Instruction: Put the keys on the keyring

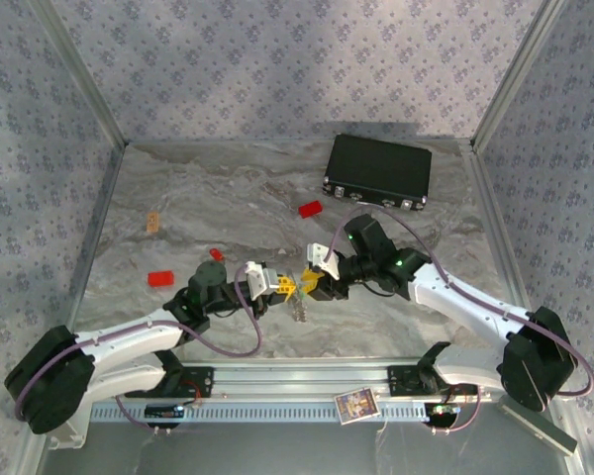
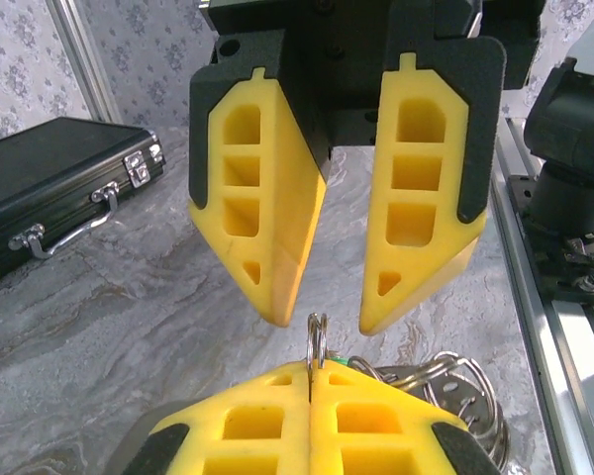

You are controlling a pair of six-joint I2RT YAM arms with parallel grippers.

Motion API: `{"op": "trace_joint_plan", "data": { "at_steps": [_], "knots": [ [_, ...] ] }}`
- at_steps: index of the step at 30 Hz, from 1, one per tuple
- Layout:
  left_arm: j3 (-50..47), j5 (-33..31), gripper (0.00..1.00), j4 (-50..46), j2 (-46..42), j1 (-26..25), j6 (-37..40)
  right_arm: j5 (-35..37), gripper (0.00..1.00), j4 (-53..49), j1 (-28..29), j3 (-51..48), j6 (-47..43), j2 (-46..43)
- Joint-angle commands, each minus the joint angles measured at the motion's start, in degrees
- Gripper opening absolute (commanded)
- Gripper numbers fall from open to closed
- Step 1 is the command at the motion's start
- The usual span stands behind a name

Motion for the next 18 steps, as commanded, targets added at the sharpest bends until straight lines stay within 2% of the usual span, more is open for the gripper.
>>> {"op": "trace_joint_plan", "data": {
  "at_steps": [1, 6, 10, 11, 12, 15, 18],
  "knots": [
    [0.1, 2.3, 0.0, 5.5, 0.4, -0.2, -1.0, -2.1, 0.28, 2.7, -0.3, -0.9, 1.5, 0.0],
    [-0.2, 2.4, 0.0, 6.9, 0.8, -0.2, -1.5, -2.4, 0.17, 3.2, -0.4, -1.0, 1.6, 0.8],
    [-0.2, 2.4, 0.0, 7.1, 0.8, -0.2, -1.6, -2.6, 0.01, 2.8, -0.6, -0.7, 1.3, 0.9],
    [0.0, 2.2, 0.0, 6.7, 0.7, -0.2, -1.5, -2.5, 0.0, 2.3, -0.6, -0.5, 1.0, 0.8],
    [0.2, 1.5, 0.02, 5.8, 0.6, -0.2, -1.5, -2.3, 0.0, 1.5, -0.6, 0.0, 0.6, 0.7],
    [1.6, -0.4, 0.25, 0.5, -0.5, -0.2, -0.5, -0.4, 0.0, -2.5, -0.2, 2.0, -1.6, 0.6],
    [4.2, -1.0, 0.3, -8.4, -2.1, -0.2, 2.2, 3.3, 0.0, -8.3, 1.0, 4.9, -5.3, 1.0]
  ]
}}
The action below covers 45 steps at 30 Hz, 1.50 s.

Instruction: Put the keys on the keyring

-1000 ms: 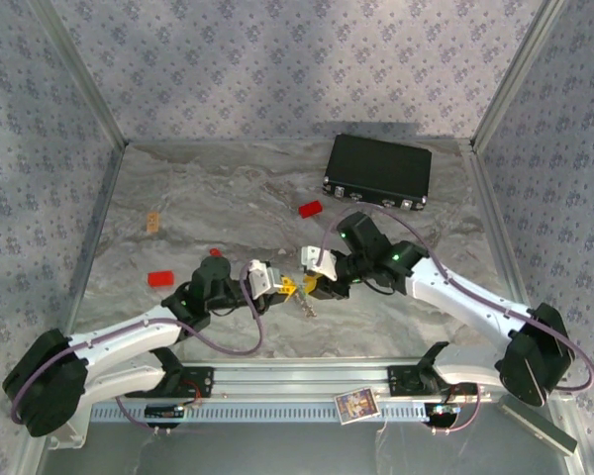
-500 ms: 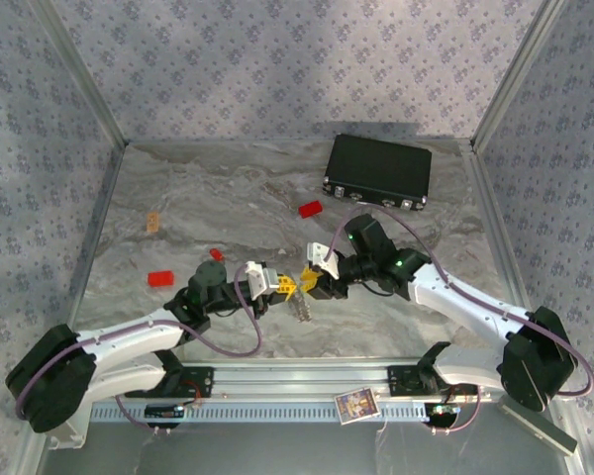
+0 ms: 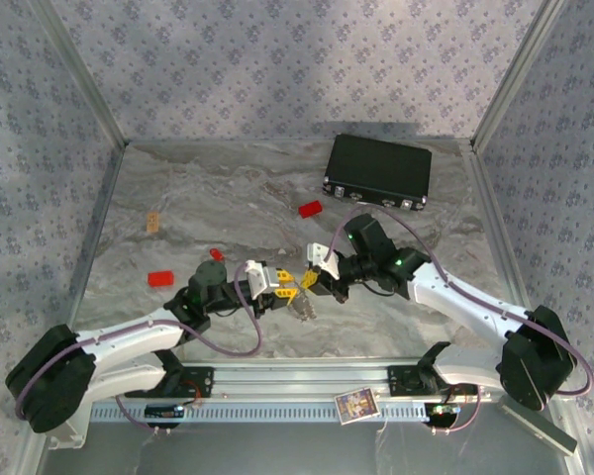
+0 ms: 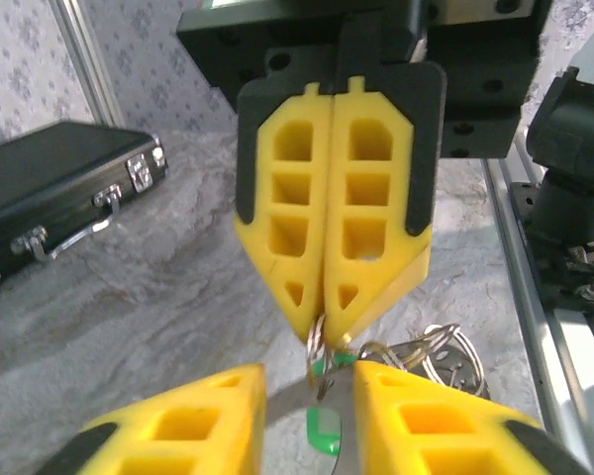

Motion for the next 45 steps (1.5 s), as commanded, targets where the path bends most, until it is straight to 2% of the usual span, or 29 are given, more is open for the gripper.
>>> {"op": "trace_joint_plan", "data": {
  "at_steps": [1, 7, 19, 25, 27, 30, 32, 38, 45],
  "knots": [
    [4.4, -0.5, 0.3, -9.1, -2.2, -0.1, 3.1, 4.0, 0.0, -7.9, 1.4, 5.1, -4.8, 0.8],
    [7.2, -0.5, 0.28, -16.7, -2.4, -0.2, 6.0, 8.6, 0.0, -13.8, 3.2, 9.2, -8.3, 2.6],
    [8.6, 1.9, 0.2, -15.2, -0.2, -0.2, 5.8, 11.6, 0.0, -15.7, 7.2, 13.3, -9.6, 5.2],
    [9.0, 2.8, 0.03, -15.3, -0.2, -0.2, 6.2, 12.7, 0.0, -17.0, 8.1, 14.1, -10.1, 5.8],
    [8.7, 2.8, 0.0, -14.9, -0.5, -0.2, 6.0, 11.8, 0.0, -16.0, 7.4, 13.5, -9.1, 4.9],
    [7.4, 2.9, 0.0, -12.7, -0.8, -0.2, 5.1, 9.0, 0.18, -13.2, 5.2, 10.6, -6.9, 2.3],
    [6.3, 3.3, 0.0, -10.2, -0.7, -0.2, 4.2, 7.4, 0.25, -11.0, 3.5, 7.9, -5.4, 0.6],
    [4.3, 3.6, 0.0, -5.2, -0.2, -0.2, 3.3, 4.2, 0.28, -4.7, 1.3, 2.4, -0.5, -1.9],
    [3.9, 4.4, 0.0, -4.3, 0.4, -0.2, 3.3, 2.9, 0.28, -0.1, 1.3, -0.1, 2.3, -1.9]
  ]
}}
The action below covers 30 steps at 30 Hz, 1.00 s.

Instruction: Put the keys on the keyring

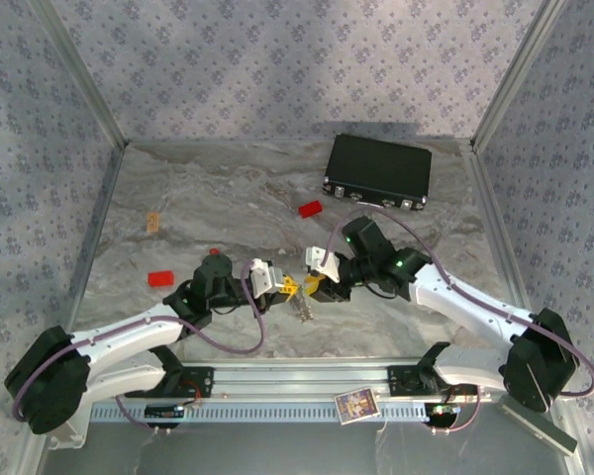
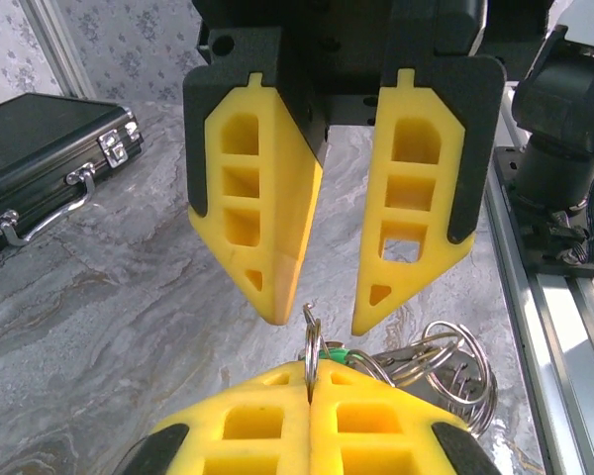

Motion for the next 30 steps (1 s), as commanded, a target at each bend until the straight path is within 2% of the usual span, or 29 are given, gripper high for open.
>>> {"op": "trace_joint_plan", "data": {
  "at_steps": [1, 5, 7, 10, 22, 30],
  "knots": [
    [-0.1, 2.2, 0.0, 4.4, 0.3, -0.2, -0.3, -2.3, 0.27, 3.1, -0.2, -0.4, 2.4, -0.8],
    [0.1, 2.2, 0.0, 4.3, 0.3, -0.2, 0.0, -2.3, 0.19, 2.3, -0.5, -0.4, 2.1, -1.2],
    [0.1, 2.1, 0.0, 3.9, 0.3, -0.2, 0.3, -2.6, 0.1, 1.9, -0.7, -0.4, 2.0, -1.3],
    [-0.1, 2.2, 0.0, 3.9, 0.2, -0.2, 0.5, -3.0, 0.03, 1.3, -1.2, -0.4, 1.7, -1.1],
    [0.1, 2.5, 0.0, 4.6, 0.0, -0.2, 0.4, 0.6, 0.0, -1.5, -1.4, 0.0, 0.4, 1.1],
    [-0.3, 1.9, 0.0, 6.2, 0.0, -0.3, 0.3, -1.1, 0.0, 2.4, -0.8, -0.2, 2.3, 2.3]
  ]
}}
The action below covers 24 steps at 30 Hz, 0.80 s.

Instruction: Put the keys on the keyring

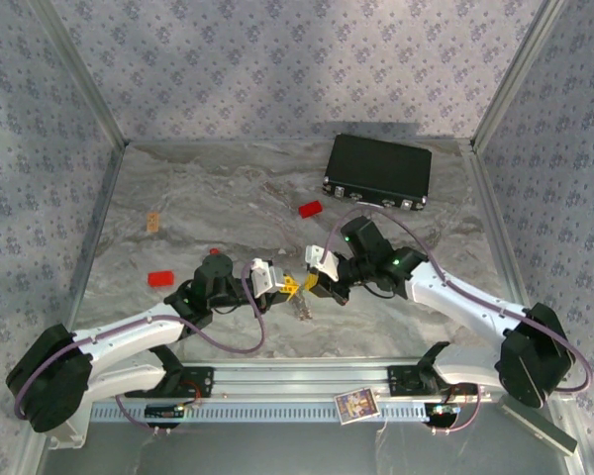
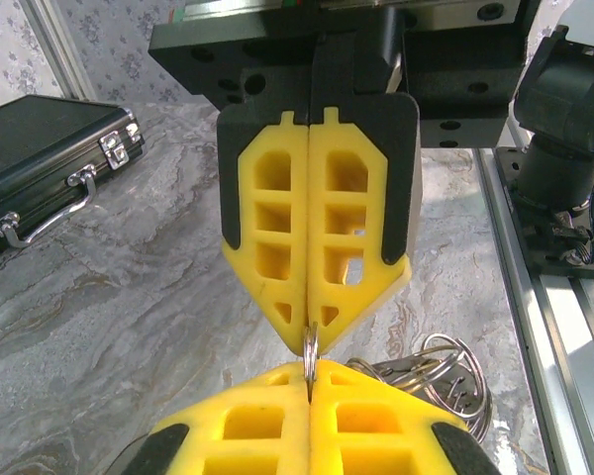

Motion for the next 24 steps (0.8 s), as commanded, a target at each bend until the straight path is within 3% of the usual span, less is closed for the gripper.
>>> {"op": "trace_joint_plan", "data": {
  "at_steps": [1, 4, 6, 24],
  "knots": [
    [-0.7, 1.5, 0.0, 6.0, -0.5, -0.2, 0.3, 0.0, 0.01, 2.3, 0.2, -0.3, 1.3, -0.4],
    [-0.9, 1.0, 0.0, 6.5, -0.7, -0.3, 0.4, 0.3, 0.21, 3.4, 0.0, -1.6, 1.6, -2.3],
    [-0.9, 1.2, 0.0, 6.4, -0.6, -0.3, 0.4, 0.3, 0.26, 3.1, -0.2, -2.1, 1.3, -3.2],
    [-1.6, 1.7, 0.0, 9.0, -0.1, -0.3, -0.7, -2.3, 0.24, 9.4, 0.4, -3.1, 4.1, -3.8]
  ]
}}
